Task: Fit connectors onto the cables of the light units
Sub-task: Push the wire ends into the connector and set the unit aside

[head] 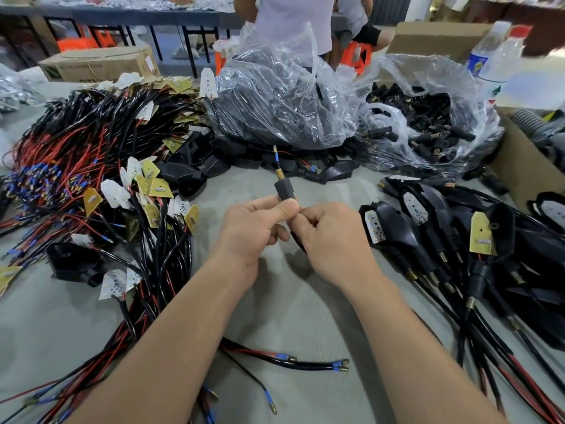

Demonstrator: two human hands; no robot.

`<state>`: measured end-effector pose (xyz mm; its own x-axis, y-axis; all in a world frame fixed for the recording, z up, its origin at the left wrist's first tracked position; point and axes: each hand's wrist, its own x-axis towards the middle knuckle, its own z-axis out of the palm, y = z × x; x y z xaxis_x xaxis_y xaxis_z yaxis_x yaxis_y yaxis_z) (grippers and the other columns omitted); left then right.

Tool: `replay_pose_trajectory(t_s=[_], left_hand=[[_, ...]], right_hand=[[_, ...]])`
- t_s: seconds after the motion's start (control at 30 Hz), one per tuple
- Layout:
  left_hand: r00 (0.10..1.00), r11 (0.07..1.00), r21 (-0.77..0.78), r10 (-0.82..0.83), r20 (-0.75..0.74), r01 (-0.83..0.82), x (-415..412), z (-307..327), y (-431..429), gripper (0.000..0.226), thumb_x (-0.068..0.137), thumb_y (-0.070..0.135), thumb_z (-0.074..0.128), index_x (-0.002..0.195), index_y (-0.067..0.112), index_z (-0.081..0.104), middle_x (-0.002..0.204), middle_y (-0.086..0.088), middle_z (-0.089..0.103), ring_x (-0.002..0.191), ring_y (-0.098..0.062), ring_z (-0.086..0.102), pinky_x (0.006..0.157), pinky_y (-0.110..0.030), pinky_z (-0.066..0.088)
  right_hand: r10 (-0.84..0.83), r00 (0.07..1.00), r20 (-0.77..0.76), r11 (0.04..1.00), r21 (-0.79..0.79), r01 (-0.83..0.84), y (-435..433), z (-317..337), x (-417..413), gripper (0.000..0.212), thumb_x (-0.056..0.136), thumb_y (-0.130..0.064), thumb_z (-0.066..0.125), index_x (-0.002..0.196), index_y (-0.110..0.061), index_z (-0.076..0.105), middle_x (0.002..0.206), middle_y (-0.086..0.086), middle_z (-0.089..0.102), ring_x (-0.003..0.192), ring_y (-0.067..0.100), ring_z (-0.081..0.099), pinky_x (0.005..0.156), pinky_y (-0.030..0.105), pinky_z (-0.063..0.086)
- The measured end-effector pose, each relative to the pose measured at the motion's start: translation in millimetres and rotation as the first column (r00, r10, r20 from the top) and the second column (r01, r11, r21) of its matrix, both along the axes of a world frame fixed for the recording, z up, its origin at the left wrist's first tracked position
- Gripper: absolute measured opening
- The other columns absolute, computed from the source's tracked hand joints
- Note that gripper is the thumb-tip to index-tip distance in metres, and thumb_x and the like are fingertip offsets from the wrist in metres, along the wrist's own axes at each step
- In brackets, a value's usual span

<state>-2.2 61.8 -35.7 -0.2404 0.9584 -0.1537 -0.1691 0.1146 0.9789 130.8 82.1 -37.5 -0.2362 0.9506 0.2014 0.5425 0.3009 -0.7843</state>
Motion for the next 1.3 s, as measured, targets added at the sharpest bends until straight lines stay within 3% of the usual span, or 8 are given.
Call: replay_pose_trajectory(t_s=[0.13,0.27,0.5,0.63,0.73,0.97,1.13,1.3], left_hand=[[0.999,1.000,0.000,0.026,0.027,-0.026,-2,-1,2,0.020,0.092,0.015,0.071,0.075,0.018,0.081,0.084,-0.001,0.078,0.053,-0.007,0.057,0.056,-0.020,0.038],[0.992,0.999,-0.013,0.034,0.118,-0.033,-4,1,2,0.022,0.095,0.016,0.069,0.076,0.017,0.079,0.088,-0.003,0.079,0.052,-0.007,0.059,0.054,-0.018,0.039],[0.988,0.997,-0.026,0.069,0.137,-0.066,0,-3,0,0.005,0.091,0.014,0.073,0.088,0.014,0.077,0.078,0.001,0.077,0.051,-0.005,0.063,0.048,-0.014,0.043],[0.981,0.997,-0.005,0.072,0.179,-0.072,-3,-2,2,0.017,0.092,0.013,0.071,0.078,0.015,0.079,0.077,0.000,0.077,0.052,-0.004,0.064,0.047,-0.014,0.044],[0.980,0.999,0.017,0.027,0.199,-0.031,-3,-2,2,0.031,0.095,0.016,0.068,0.067,0.019,0.081,0.080,-0.001,0.077,0.054,-0.003,0.062,0.048,-0.014,0.044],[0.995,0.994,0.048,0.096,0.041,-0.098,1,-2,1,0.017,0.088,0.009,0.075,0.074,0.018,0.081,0.079,-0.004,0.078,0.050,-0.005,0.060,0.047,-0.013,0.041],[0.991,0.989,0.060,0.134,0.020,-0.135,-1,-2,2,0.017,0.085,0.017,0.079,0.072,0.027,0.083,0.083,0.001,0.078,0.054,-0.005,0.055,0.057,-0.018,0.040],[0.999,0.998,0.045,0.040,0.015,-0.041,2,-5,1,0.010,0.086,0.015,0.077,0.078,0.016,0.081,0.068,-0.005,0.061,0.067,-0.017,0.050,0.066,-0.027,0.037]], right_hand=[[0.013,0.984,-0.179,0.991,-0.129,-0.036,1,1,4,0.033,0.090,-0.031,0.068,0.072,-0.004,0.067,0.052,-0.005,0.043,0.051,0.009,0.039,0.051,0.025,0.035],[-0.073,0.915,-0.398,0.972,-0.236,-0.025,1,4,10,0.009,0.085,-0.016,0.070,0.077,-0.017,0.070,0.077,0.008,0.075,0.081,0.035,0.072,0.085,0.057,0.057],[-0.159,0.974,-0.159,0.987,-0.033,0.155,-2,1,-4,0.022,0.087,-0.035,0.075,0.071,-0.023,0.069,0.063,-0.007,0.072,0.059,0.011,0.069,0.064,0.039,0.059],[-0.130,0.907,-0.402,0.972,-0.230,0.037,0,3,0,0.015,0.090,-0.024,0.069,0.077,-0.016,0.073,0.071,0.003,0.076,0.068,0.023,0.075,0.073,0.047,0.063],[-0.129,0.855,-0.503,0.951,-0.306,-0.037,1,3,2,0.017,0.094,-0.005,0.063,0.079,-0.010,0.069,0.076,0.010,0.077,0.063,0.020,0.071,0.064,0.034,0.061],[-0.190,0.931,-0.311,0.974,-0.179,0.139,-1,0,-6,0.014,0.085,-0.020,0.077,0.072,-0.018,0.072,0.058,-0.002,0.072,0.050,0.011,0.068,0.052,0.026,0.053],[-0.151,0.820,-0.552,0.964,-0.266,-0.002,-1,2,1,0.010,0.086,-0.001,0.068,0.083,-0.011,0.068,0.067,0.011,0.074,0.056,0.019,0.068,0.059,0.033,0.059],[-0.131,0.857,-0.499,0.978,-0.205,0.031,-2,1,-4,0.012,0.084,-0.002,0.067,0.085,-0.014,0.066,0.060,0.010,0.072,0.052,0.018,0.064,0.060,0.036,0.058]])
